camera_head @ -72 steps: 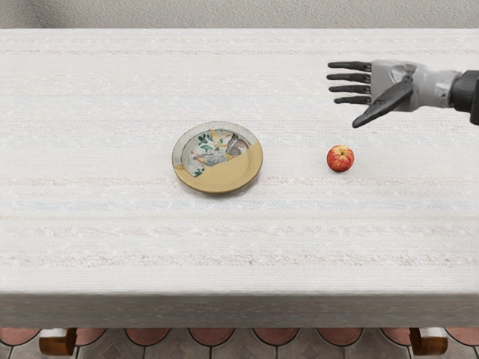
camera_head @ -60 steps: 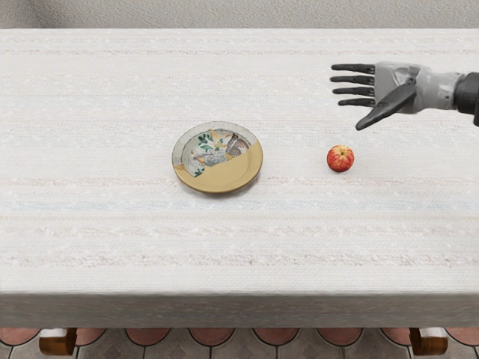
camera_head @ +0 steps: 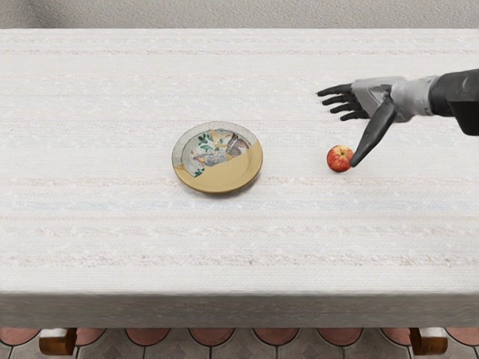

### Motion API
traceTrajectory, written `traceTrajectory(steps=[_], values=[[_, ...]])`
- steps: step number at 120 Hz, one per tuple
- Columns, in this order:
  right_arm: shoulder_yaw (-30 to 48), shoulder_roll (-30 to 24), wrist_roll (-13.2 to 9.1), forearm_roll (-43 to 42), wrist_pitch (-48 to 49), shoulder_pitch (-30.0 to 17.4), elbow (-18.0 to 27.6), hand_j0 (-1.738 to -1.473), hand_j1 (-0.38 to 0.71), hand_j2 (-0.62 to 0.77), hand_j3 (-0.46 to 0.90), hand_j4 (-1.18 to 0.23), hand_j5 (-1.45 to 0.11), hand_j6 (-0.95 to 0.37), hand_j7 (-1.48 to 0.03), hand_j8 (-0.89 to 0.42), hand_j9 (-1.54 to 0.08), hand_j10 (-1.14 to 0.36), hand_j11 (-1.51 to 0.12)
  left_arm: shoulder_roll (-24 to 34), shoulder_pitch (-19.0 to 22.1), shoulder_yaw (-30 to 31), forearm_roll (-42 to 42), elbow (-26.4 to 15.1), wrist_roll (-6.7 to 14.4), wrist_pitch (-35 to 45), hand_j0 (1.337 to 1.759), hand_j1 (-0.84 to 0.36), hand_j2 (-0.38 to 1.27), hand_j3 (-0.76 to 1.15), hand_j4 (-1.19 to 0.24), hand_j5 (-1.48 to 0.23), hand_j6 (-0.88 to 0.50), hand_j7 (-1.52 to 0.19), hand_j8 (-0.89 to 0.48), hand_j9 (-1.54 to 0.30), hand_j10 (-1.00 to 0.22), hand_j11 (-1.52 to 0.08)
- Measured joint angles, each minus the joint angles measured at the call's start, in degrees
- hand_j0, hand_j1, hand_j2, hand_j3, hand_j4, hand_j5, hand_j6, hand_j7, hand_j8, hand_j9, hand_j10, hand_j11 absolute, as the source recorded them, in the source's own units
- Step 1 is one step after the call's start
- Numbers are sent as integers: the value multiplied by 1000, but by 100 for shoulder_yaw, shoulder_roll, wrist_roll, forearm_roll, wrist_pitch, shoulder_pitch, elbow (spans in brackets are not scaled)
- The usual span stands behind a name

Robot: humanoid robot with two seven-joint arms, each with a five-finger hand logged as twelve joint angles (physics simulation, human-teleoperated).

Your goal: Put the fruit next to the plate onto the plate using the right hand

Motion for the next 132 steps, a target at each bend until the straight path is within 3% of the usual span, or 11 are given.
traceTrajectory(steps=[16,31,43,79,132], values=[[-603,28,-462,-285,-1345,399,497,-1658,-296,-8,0,-47,-59,-48,-59,-47,-59,-47,-59,0,0,0,0,0,0,0,1658,58,49,0,-244,-316,-244,-316,-244,-316,-243,-316],[-913,397,-1018,-425,-2539,559,807,-1658,-296,-8,0,-47,-59,-48,-59,-48,-59,-47,-59,0,0,0,0,0,0,0,1658,57,49,0,-244,-316,-244,-316,-244,-316,-244,-316],[-1512,801,-1234,-459,-3529,813,968,-1658,-296,-8,0,-47,-59,-48,-59,-48,-59,-47,-59,0,0,0,0,0,0,0,1658,57,49,0,-244,-316,-244,-316,-244,-316,-244,-316],[-2424,1725,-1360,-600,-5215,975,1065,-1658,-295,-8,0,-47,-59,-48,-59,-47,-59,-47,-59,0,0,0,0,0,0,0,1658,58,49,0,-244,-316,-244,-316,-244,-316,-243,-316],[-3192,2035,-1368,-552,-5496,956,763,-1658,-290,-9,0,-50,-65,-51,-64,-51,-64,-50,-64,0,0,0,0,0,0,0,1658,57,49,0,-244,-316,-244,-316,-244,-316,-243,-316]])
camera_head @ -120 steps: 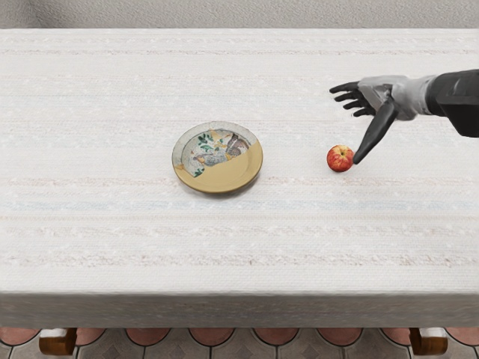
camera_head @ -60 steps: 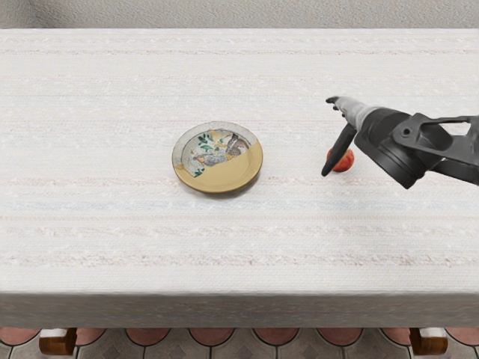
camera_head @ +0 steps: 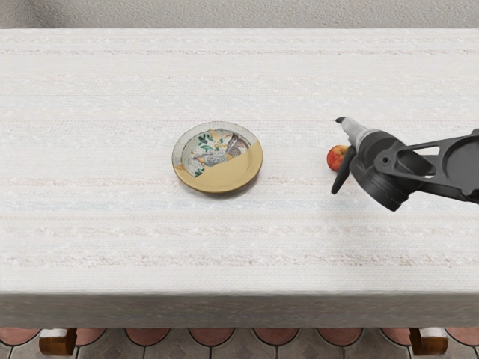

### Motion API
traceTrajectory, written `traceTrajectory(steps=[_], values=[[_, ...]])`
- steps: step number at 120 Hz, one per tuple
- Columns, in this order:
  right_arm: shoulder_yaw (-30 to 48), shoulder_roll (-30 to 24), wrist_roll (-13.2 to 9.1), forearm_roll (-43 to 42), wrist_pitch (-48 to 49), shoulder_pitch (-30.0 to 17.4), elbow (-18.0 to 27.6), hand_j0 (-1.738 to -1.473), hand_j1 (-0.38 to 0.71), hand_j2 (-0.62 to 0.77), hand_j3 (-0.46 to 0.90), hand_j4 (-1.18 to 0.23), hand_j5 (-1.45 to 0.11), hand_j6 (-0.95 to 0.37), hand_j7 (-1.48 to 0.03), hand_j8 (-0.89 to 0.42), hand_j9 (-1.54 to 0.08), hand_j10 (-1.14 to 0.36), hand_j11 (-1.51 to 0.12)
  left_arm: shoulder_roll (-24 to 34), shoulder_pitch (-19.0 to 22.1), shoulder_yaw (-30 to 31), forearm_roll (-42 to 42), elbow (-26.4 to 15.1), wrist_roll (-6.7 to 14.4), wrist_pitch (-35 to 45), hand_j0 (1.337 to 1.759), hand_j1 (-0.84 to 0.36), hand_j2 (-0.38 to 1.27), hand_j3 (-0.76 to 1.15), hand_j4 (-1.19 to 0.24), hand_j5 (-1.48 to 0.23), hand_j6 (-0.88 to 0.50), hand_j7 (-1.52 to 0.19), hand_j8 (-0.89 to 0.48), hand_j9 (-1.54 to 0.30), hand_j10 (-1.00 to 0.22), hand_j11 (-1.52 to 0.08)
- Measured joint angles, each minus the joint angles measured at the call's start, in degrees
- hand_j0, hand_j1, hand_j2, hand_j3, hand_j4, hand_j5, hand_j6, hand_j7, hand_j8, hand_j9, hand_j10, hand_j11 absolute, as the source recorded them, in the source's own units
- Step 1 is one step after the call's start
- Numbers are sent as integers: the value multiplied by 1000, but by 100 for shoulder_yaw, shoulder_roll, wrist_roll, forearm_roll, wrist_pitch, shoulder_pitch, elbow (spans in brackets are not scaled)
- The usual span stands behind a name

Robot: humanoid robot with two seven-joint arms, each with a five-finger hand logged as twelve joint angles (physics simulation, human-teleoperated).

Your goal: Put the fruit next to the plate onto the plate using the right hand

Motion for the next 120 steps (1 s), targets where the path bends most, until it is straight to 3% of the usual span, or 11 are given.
traceTrajectory(steps=[41,120], values=[[33,307,0,-39,-4,-315,-765,-1658,-165,-30,0,-155,-200,-156,-200,-155,-200,-155,-200,0,0,0,0,0,0,0,1658,57,49,0,-244,-316,-244,-316,-244,-316,-244,-316],[52,675,0,15,-4,-483,-1231,-1658,69,-68,0,-350,-454,-350,-454,-350,-454,-350,-454,0,0,0,0,0,0,0,1658,58,49,0,-244,-316,-244,-316,-244,-316,-243,-316]])
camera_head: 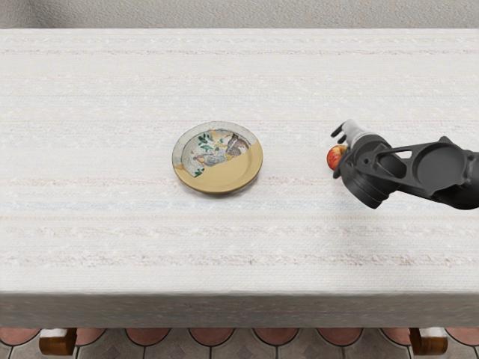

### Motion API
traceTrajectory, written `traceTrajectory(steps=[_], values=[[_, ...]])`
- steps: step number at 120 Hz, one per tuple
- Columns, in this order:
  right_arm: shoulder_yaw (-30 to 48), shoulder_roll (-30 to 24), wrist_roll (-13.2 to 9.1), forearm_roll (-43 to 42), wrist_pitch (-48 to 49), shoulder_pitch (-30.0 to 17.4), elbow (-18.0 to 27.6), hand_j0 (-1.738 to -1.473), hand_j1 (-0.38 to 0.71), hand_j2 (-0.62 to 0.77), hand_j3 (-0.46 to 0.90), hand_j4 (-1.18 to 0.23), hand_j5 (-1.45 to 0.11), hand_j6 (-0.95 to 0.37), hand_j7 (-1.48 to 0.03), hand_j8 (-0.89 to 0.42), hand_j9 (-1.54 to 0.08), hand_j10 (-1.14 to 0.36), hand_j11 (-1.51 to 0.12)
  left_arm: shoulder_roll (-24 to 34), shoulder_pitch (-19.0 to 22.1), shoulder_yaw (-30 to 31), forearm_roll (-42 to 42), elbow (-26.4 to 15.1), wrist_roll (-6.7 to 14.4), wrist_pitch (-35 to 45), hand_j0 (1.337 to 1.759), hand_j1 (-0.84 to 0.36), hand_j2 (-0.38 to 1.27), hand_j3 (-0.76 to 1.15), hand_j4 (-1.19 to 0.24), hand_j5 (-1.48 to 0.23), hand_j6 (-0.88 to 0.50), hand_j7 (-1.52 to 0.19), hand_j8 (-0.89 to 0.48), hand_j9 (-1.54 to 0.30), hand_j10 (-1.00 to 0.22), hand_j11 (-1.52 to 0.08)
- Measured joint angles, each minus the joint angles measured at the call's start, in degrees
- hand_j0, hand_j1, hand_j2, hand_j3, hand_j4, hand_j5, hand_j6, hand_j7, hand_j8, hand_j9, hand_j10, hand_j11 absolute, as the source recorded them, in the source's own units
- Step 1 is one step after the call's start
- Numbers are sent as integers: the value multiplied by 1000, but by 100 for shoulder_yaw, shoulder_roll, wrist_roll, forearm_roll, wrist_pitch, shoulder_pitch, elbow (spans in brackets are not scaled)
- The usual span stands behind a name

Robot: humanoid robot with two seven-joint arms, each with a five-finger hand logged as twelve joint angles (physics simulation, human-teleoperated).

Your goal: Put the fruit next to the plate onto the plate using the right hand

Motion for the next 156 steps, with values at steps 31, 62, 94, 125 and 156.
traceTrajectory(steps=[31,62,94,125,156], values=[[7,-19,0,1,0,-63,-26,-1658,208,-86,-1,-471,-604,-460,-608,-448,-606,-470,-606,0,0,0,0,0,0,0,1658,57,49,0,-244,-316,-244,-316,-244,-316,-244,-316],[192,-53,-1,-11,-2,-178,-44,-1650,303,204,-1,-638,-892,-392,-904,-356,-918,-621,-917,0,0,-1,0,0,-1,0,1658,57,49,0,-244,-316,-244,-316,-244,-316,-244,-316],[482,-274,6,258,36,-173,58,-1652,336,378,3,-661,-1148,-306,-1072,-262,-1139,-621,-1138,0,0,-1,0,0,0,0,1658,57,49,0,-244,-316,-244,-316,-244,-316,-244,-316],[1278,-682,6,297,266,-43,669,-1656,344,367,2,-689,-1229,-273,-1117,-225,-1187,-677,-1199,0,0,0,0,0,0,0,1658,57,49,0,-244,-316,-244,-316,-244,-316,-243,-316],[2069,-313,3,464,547,75,889,-1658,346,357,3,-771,-1264,-225,-1129,-199,-1222,-741,-1239,0,0,0,0,0,0,0,1658,57,49,0,-244,-316,-244,-316,-243,-316,-243,-316]])
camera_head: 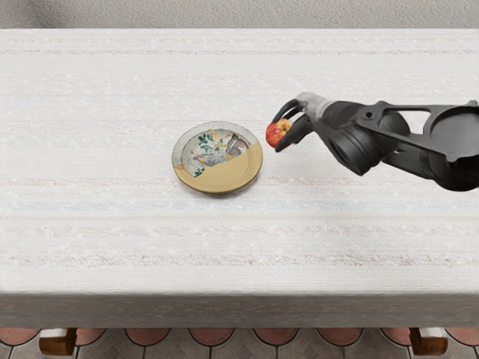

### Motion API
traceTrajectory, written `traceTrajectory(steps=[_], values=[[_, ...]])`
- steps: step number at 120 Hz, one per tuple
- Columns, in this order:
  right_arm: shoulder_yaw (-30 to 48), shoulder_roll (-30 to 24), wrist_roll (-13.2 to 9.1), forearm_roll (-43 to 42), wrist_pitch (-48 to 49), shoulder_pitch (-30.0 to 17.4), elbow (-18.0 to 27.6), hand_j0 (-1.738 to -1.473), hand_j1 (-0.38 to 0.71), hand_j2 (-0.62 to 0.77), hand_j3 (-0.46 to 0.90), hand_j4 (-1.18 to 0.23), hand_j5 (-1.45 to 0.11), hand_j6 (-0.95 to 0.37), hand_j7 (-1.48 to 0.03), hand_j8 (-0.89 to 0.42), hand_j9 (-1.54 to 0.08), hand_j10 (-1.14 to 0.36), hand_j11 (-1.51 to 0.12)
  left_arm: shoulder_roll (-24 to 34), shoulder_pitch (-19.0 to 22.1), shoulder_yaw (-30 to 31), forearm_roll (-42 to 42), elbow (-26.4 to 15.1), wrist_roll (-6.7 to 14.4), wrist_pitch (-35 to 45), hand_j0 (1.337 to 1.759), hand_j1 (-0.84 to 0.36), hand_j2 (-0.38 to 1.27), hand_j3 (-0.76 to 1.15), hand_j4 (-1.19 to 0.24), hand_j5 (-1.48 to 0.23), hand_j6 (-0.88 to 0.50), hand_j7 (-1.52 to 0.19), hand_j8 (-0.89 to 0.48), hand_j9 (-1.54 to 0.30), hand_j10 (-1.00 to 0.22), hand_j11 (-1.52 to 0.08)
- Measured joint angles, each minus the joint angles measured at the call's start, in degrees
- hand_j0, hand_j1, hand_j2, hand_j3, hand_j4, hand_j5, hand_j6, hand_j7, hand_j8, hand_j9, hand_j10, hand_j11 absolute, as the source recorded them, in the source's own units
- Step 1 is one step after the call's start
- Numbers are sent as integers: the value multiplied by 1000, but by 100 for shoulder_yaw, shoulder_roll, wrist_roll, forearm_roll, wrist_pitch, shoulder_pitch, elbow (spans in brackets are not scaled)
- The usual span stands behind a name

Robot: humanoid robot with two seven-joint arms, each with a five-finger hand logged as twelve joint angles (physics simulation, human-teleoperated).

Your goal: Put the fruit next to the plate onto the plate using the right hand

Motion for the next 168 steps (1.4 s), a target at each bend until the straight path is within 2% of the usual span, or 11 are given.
traceTrajectory(steps=[22,51,57,75,78,91,107,125,149,158,168], values=[[178,678,-1,111,-5,107,-225,-1658,334,330,3,-791,-1273,-228,-1132,-193,-1225,-789,-1243,0,0,0,0,0,0,0,1658,57,49,0,-244,-316,-244,-316,-244,-316,-243,-316],[179,1607,-2,118,72,65,-1091,-1658,406,526,0,-806,-1270,-252,-1134,-202,-1217,-820,-1232,0,0,0,0,0,0,0,1658,57,49,0,-244,-316,-244,-316,-244,-316,-243,-316],[175,1719,-3,108,96,43,-1226,-1658,419,581,1,-814,-1256,-261,-1134,-245,-1207,-828,-1221,0,0,0,0,0,0,0,1658,57,49,0,-244,-316,-244,-316,-244,-316,-243,-316],[172,1857,3,81,138,-7,-1398,-1658,367,506,1,-821,-1244,-300,-1134,-292,-1206,-832,-1219,0,0,0,0,0,0,0,1658,57,49,0,-244,-316,-244,-316,-244,-316,-243,-316],[176,1865,3,70,113,-27,-1421,-1658,335,455,0,-777,-1171,-314,-1072,-292,-1136,-788,-1148,0,0,0,0,0,0,0,1658,57,49,0,-244,-316,-244,-316,-244,-316,-243,-316],[169,1960,-1,29,-78,-111,-1607,-1658,80,264,0,-479,-718,-207,-659,-194,-697,-486,-705,0,0,0,0,0,0,0,1658,57,49,0,-244,-316,-244,-316,-244,-316,-243,-316],[167,2007,-3,13,-161,-124,-1670,-1658,-95,132,0,-275,-407,-134,-377,-127,-397,-279,-400,0,0,0,0,0,0,0,1658,57,49,0,-244,-316,-244,-316,-244,-316,-244,-316],[257,1916,-3,13,-252,-34,-1595,-1658,-195,59,0,-159,-230,-92,-216,-88,-225,-161,-227,0,0,0,0,0,0,0,1658,57,49,0,-244,-316,-244,-316,-244,-316,-244,-316],[799,984,-3,13,-120,-1,-858,-1658,-255,16,0,-91,-127,-66,-121,-65,-125,-92,-125,0,0,1,0,0,0,0,1658,57,49,0,-244,-316,-244,-316,-244,-316,-244,-316],[1287,552,-3,19,501,-284,-680,-1658,-265,8,0,-78,-108,-61,-104,-60,-106,-79,-107,0,0,1,0,0,0,0,1658,57,49,0,-244,-316,-244,-316,-244,-316,-244,-316],[2217,158,-3,26,1674,-982,-584,-1658,-273,2,0,-69,-93,-58,-91,-57,-92,-69,-93,0,0,0,0,0,0,0,1658,57,49,0,-244,-316,-244,-316,-244,-316,-244,-316]])
